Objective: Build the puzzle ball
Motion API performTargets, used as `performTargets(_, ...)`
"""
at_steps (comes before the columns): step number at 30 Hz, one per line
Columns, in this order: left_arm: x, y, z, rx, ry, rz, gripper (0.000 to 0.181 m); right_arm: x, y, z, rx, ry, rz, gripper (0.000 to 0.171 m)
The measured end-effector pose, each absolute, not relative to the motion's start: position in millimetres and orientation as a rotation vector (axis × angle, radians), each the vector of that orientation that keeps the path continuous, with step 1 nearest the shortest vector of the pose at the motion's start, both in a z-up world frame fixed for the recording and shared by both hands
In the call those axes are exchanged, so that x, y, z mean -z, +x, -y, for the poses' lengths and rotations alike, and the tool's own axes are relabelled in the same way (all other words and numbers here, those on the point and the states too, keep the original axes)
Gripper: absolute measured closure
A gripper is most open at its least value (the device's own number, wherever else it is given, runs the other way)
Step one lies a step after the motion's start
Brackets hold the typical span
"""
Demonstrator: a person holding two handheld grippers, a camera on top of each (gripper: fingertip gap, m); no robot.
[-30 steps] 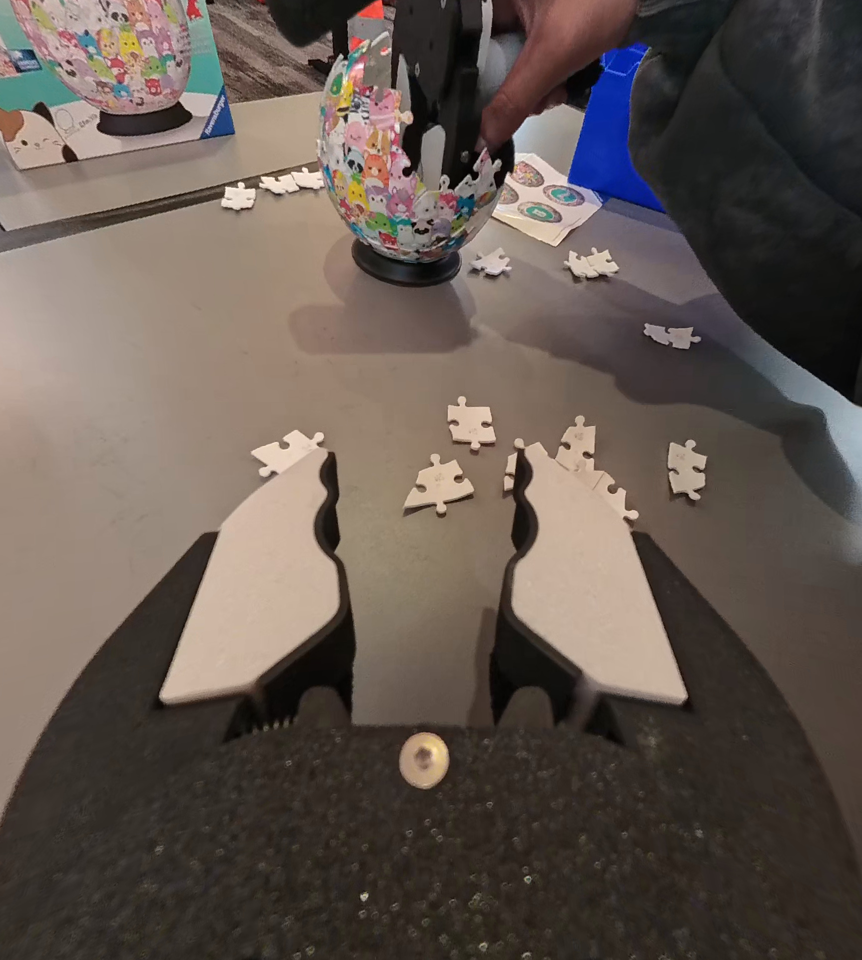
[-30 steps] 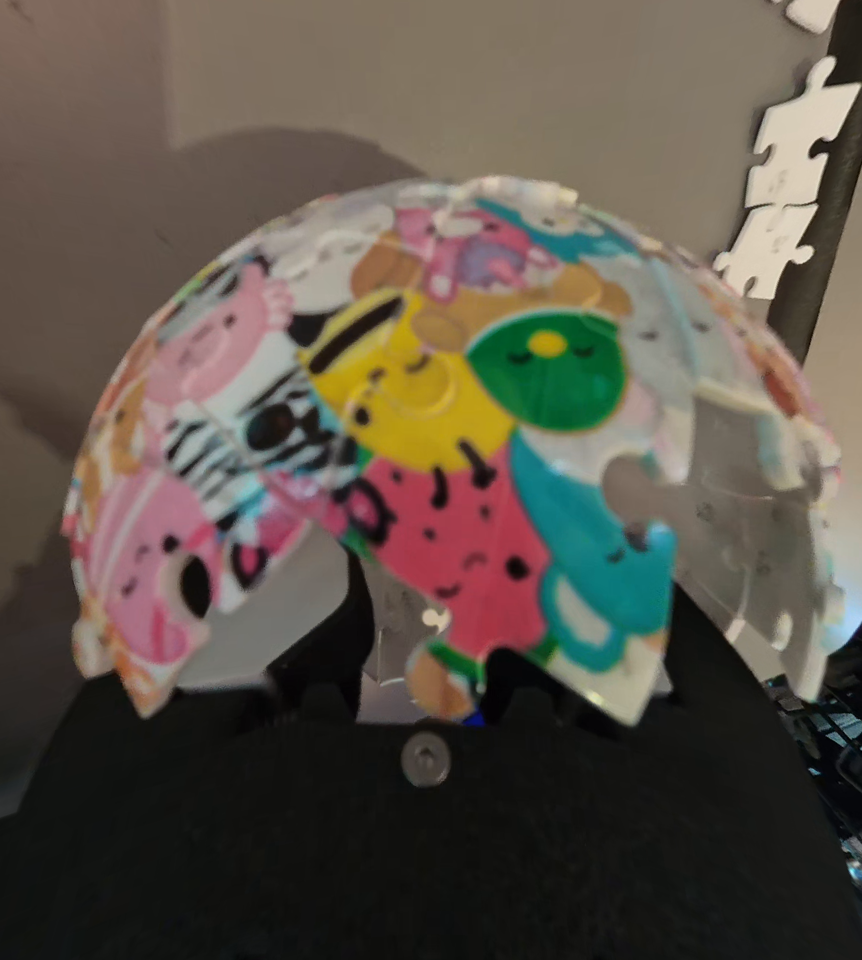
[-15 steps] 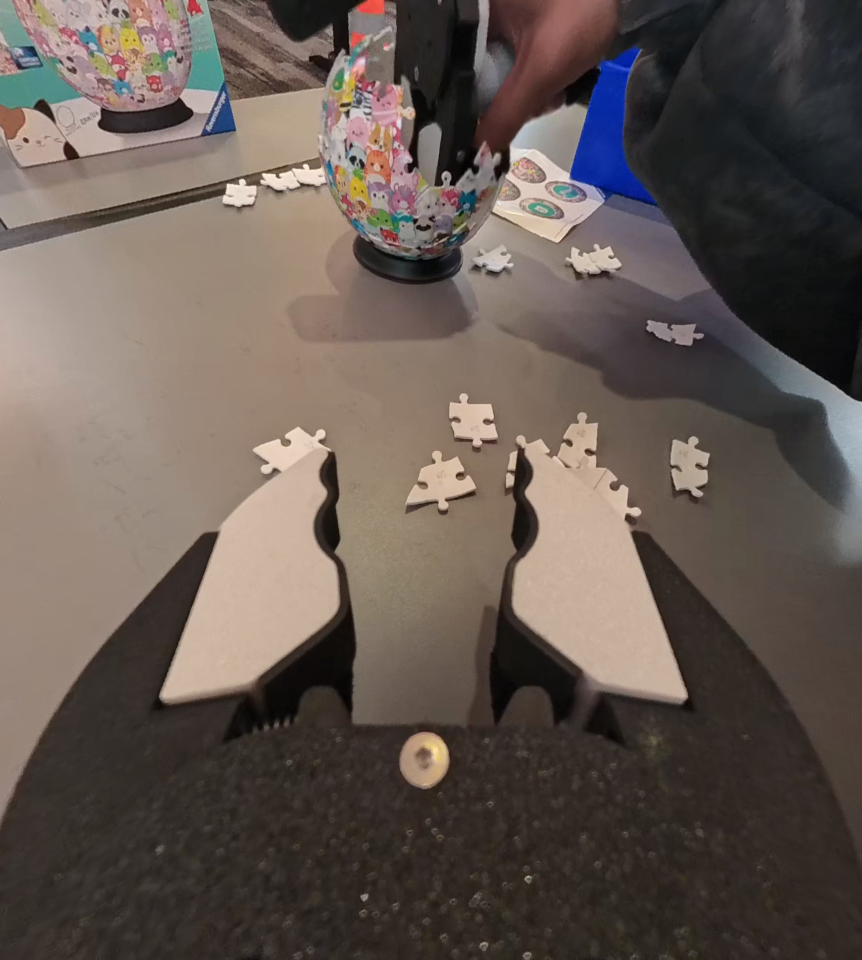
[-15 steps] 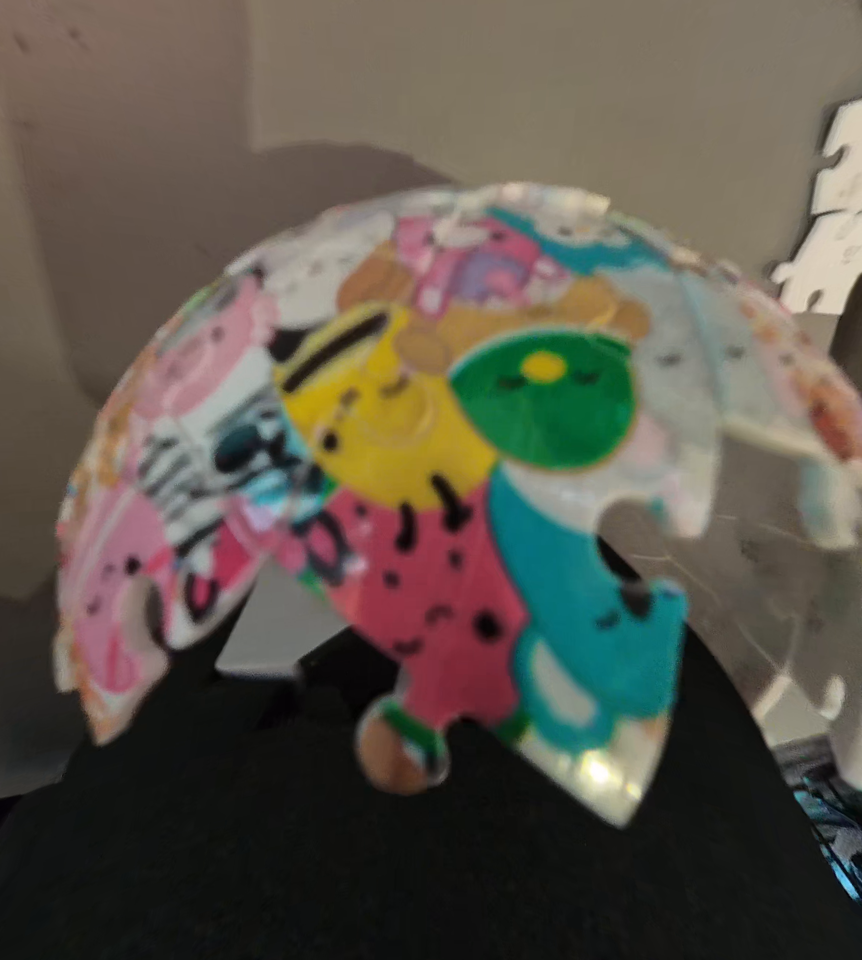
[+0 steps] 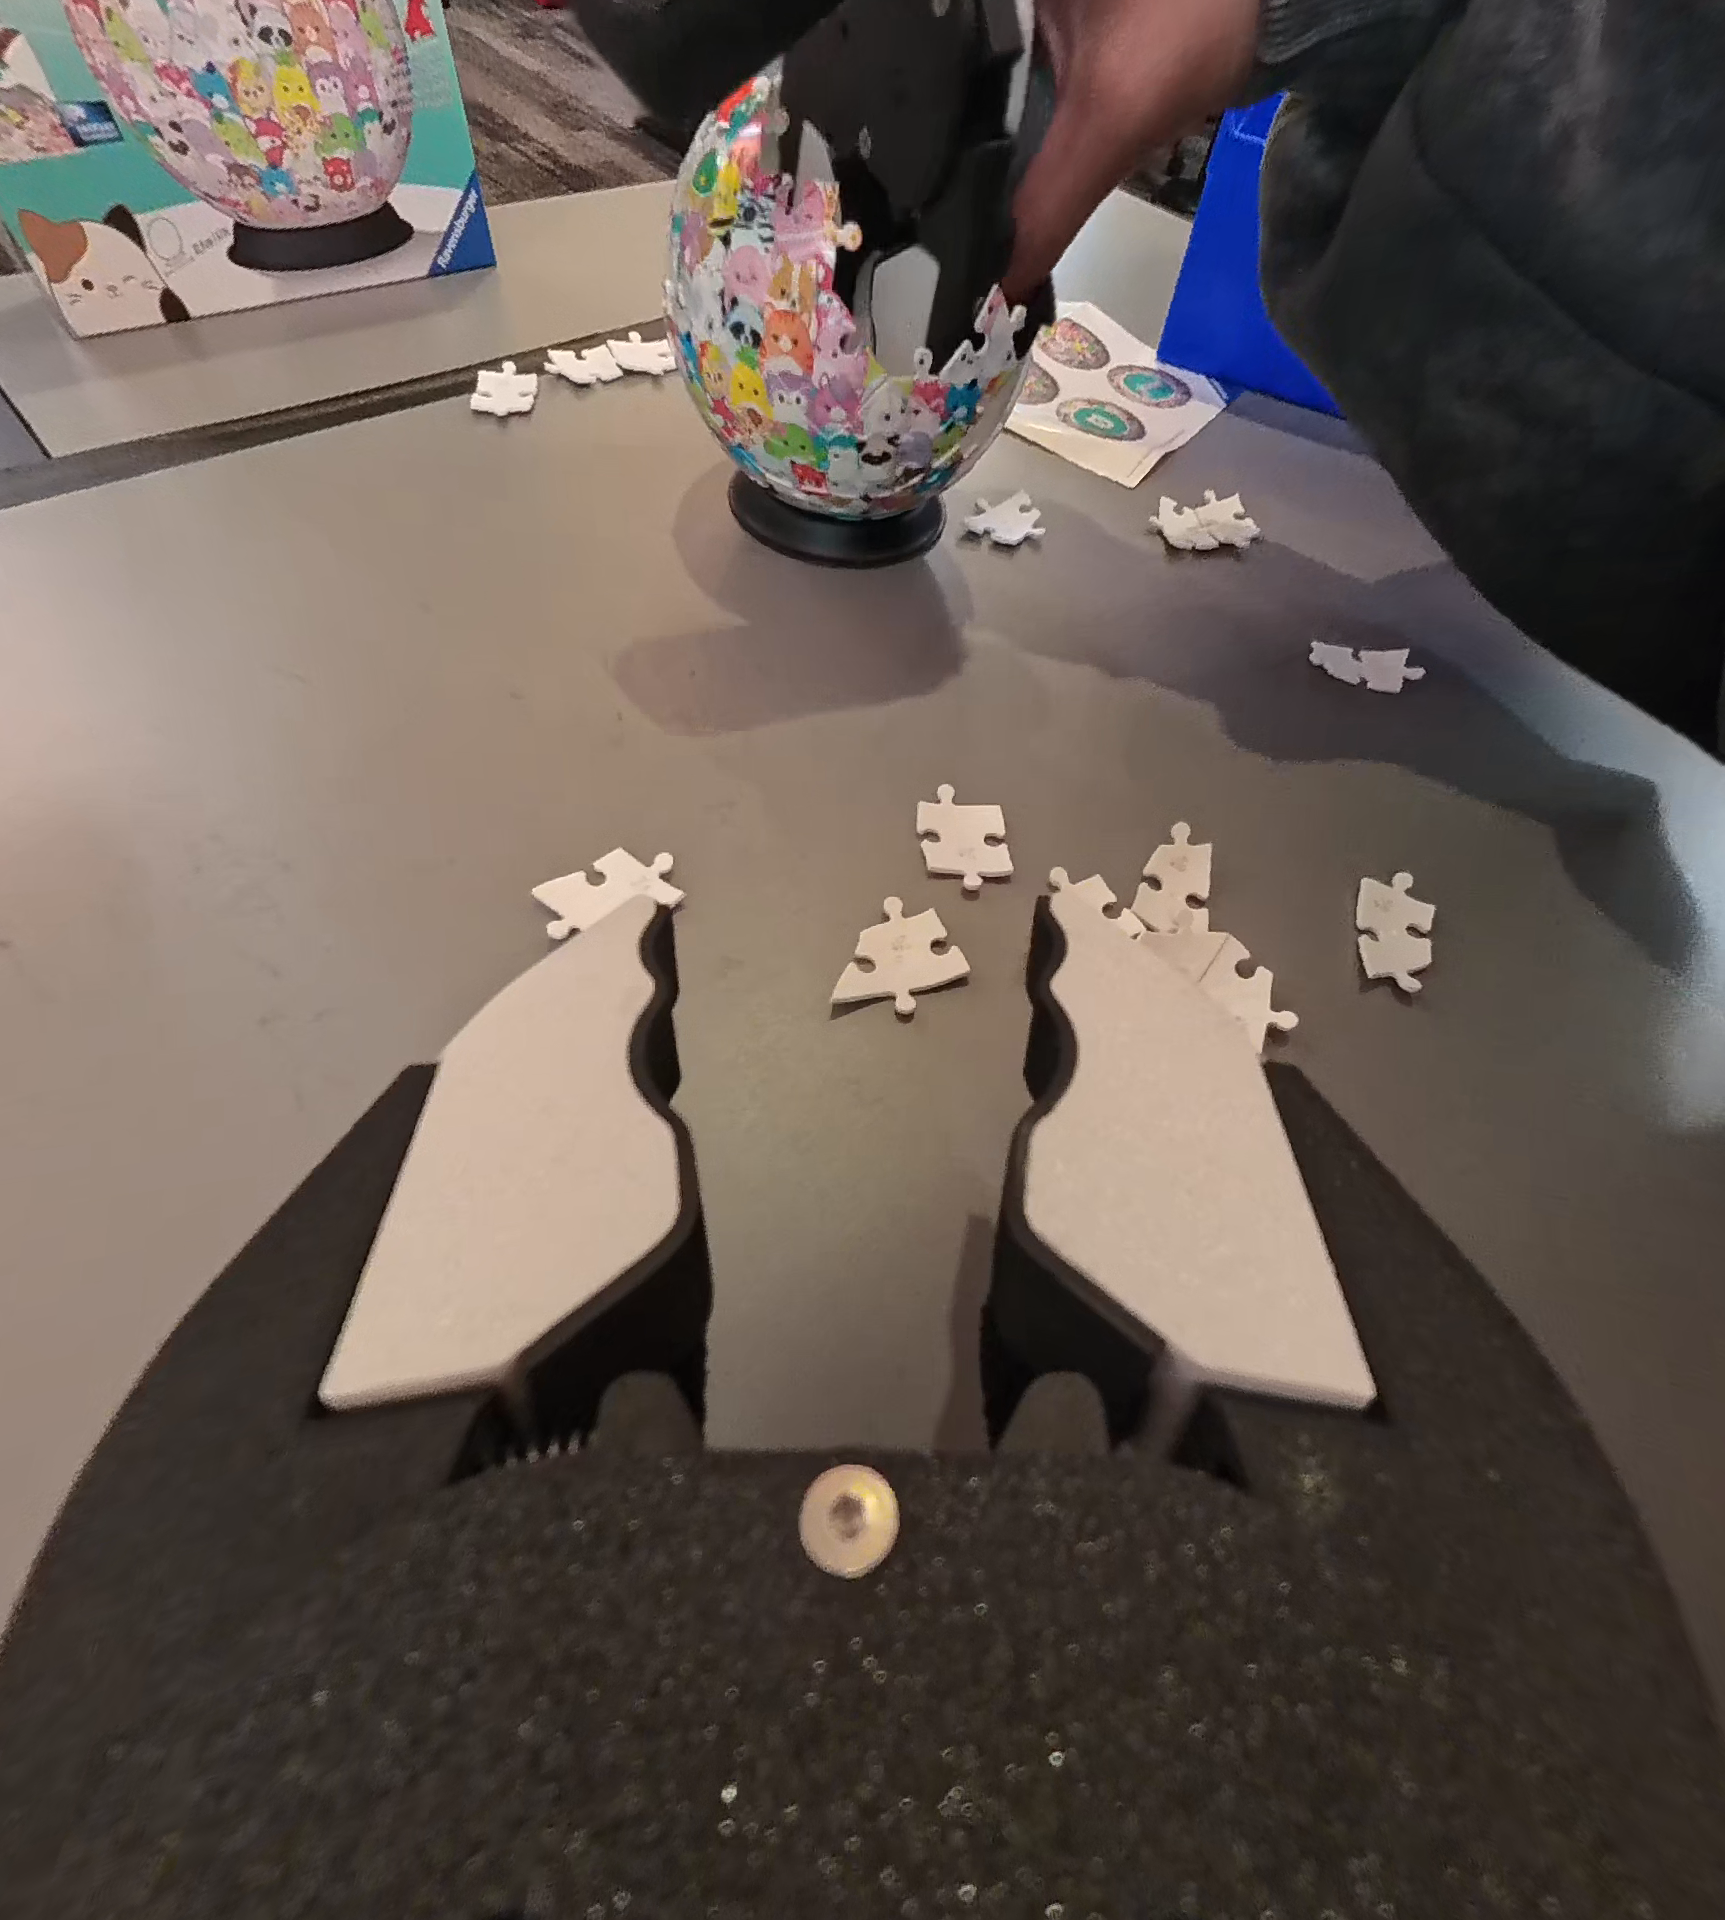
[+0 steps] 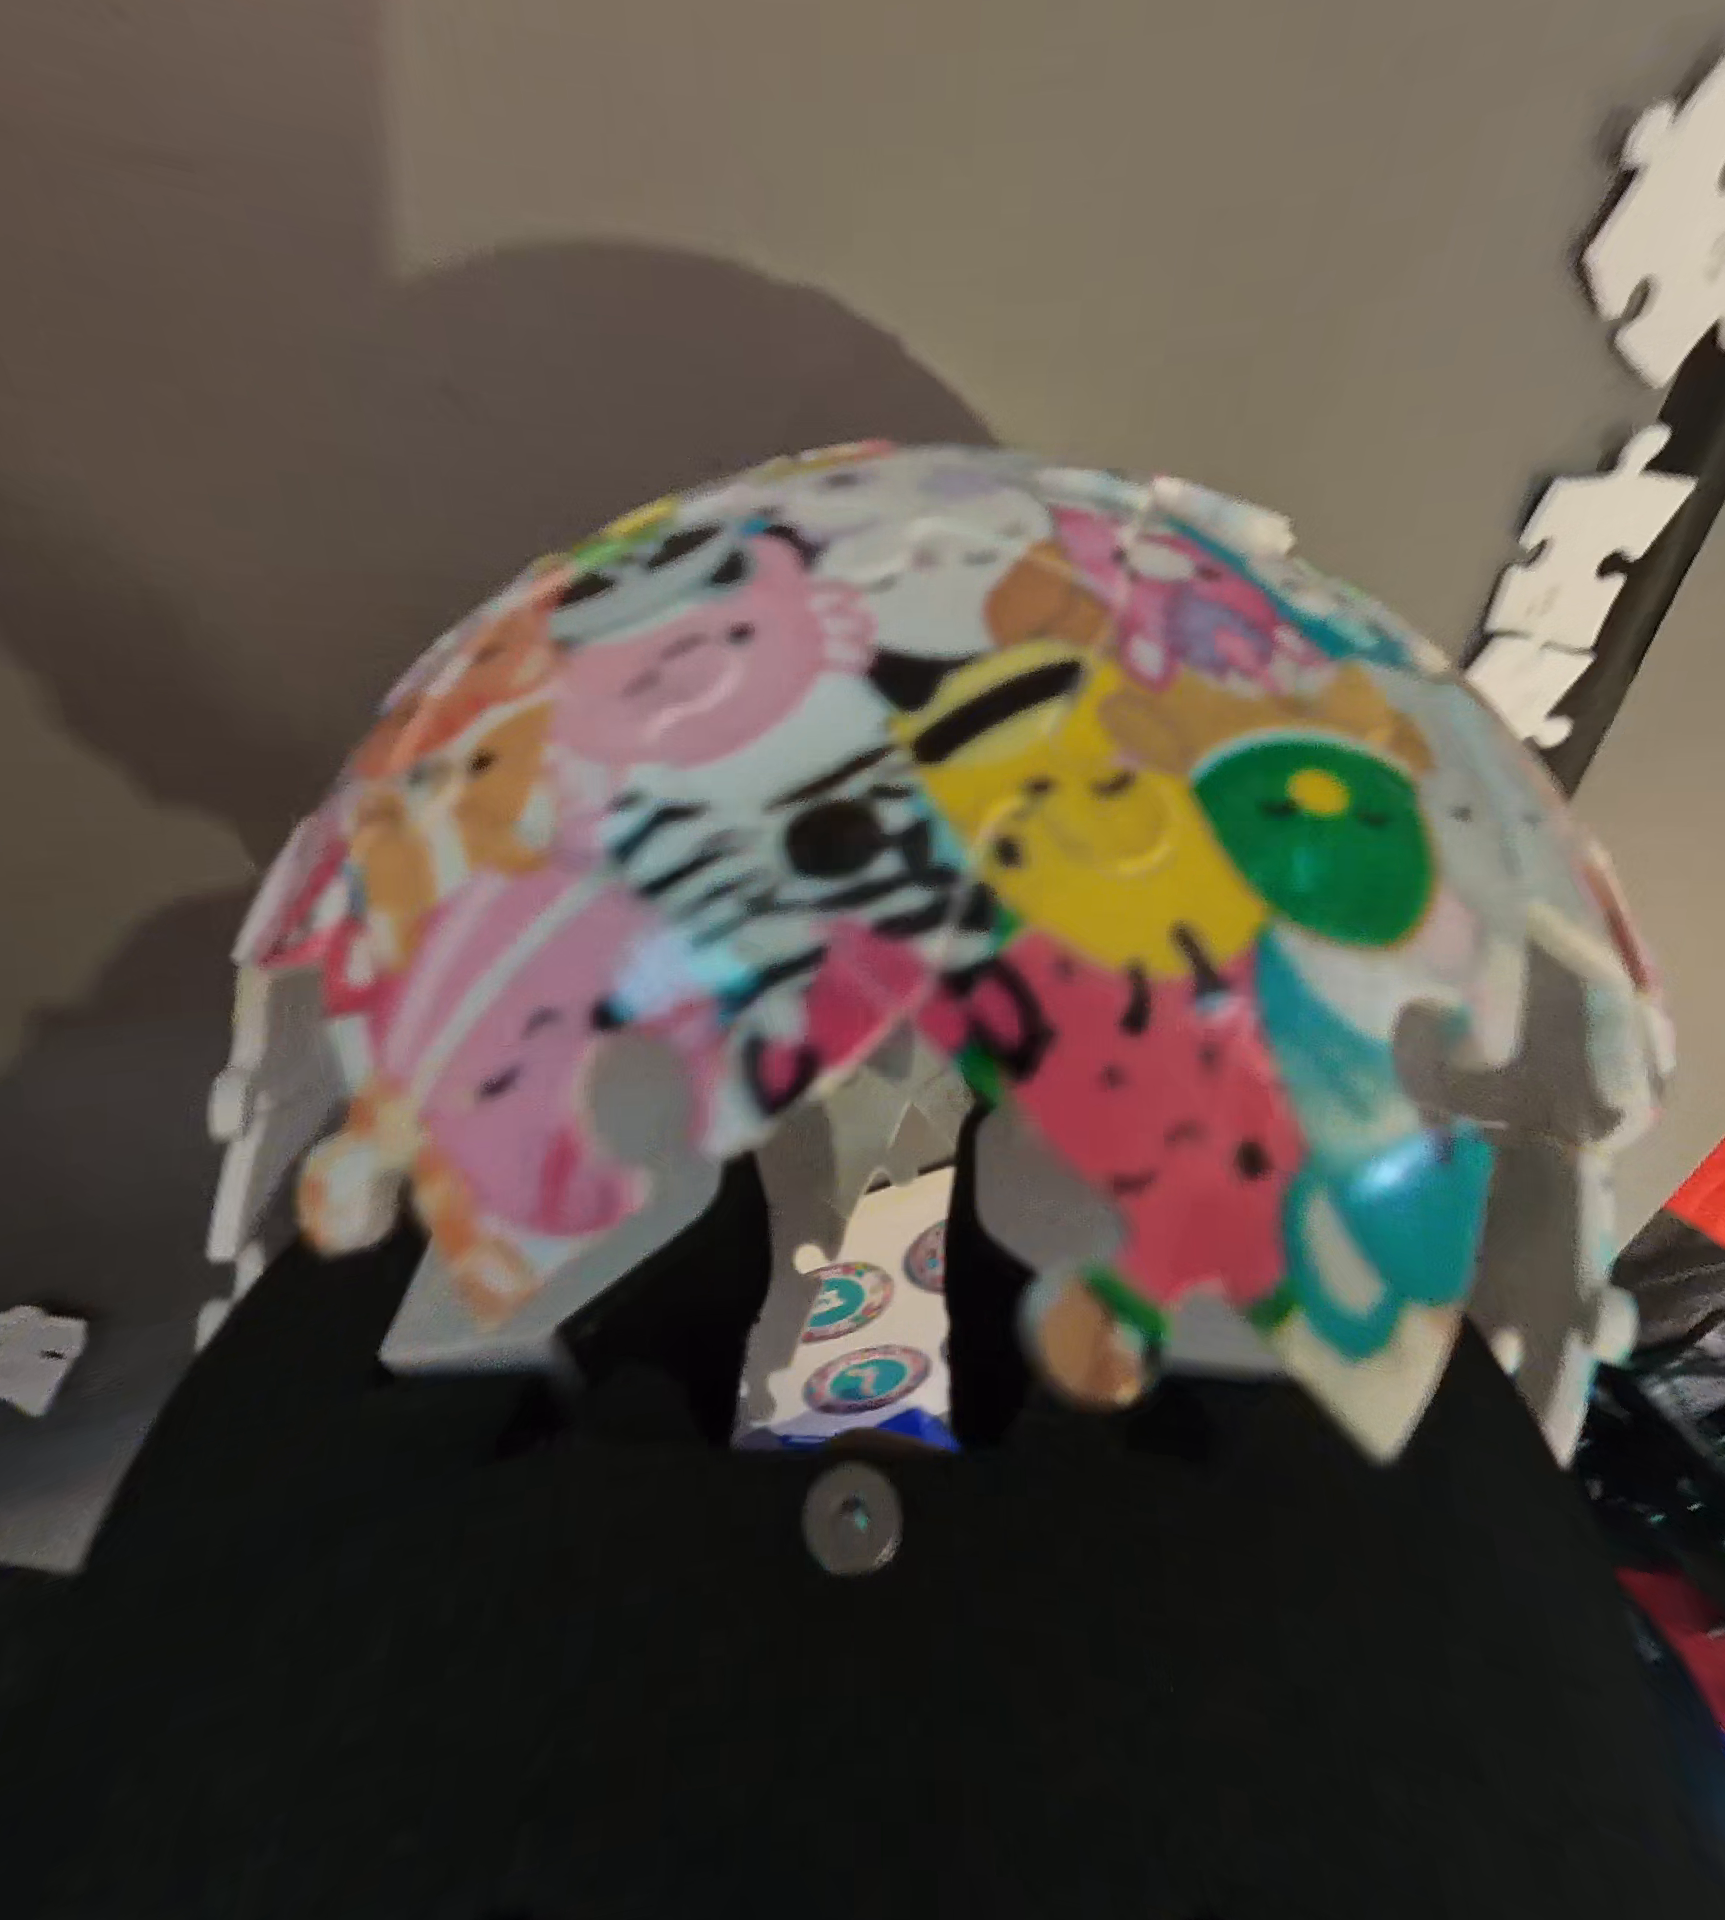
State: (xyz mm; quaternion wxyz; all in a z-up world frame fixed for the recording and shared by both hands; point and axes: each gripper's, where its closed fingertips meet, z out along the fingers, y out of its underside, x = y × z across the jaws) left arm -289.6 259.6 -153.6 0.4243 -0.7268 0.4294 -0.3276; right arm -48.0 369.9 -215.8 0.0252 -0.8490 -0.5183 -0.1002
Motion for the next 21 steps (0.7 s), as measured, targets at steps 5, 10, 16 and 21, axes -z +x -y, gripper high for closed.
performTargets(5,154.3,-289.5,-260.0,0.821,-1.821,-1.074,0.117,211.7,-48.5,-368.4,0.224,-2.638,1.571,0.132)
performTargets(10,154.4,-288.8,-258.6,0.819,-1.819,-1.080,0.117,218.8,-44.3,-368.1,0.186,-2.711,1.500,0.129)
performTargets(16,154.9,-288.8,-258.6,0.826,-1.823,-1.078,0.117,220.7,-44.9,-365.7,0.106,-2.758,1.419,0.140)
performTargets(21,155.0,-288.0,-257.8,0.822,-1.820,-1.084,0.117,221.3,-44.8,-368.0,0.147,-2.721,1.432,0.144)
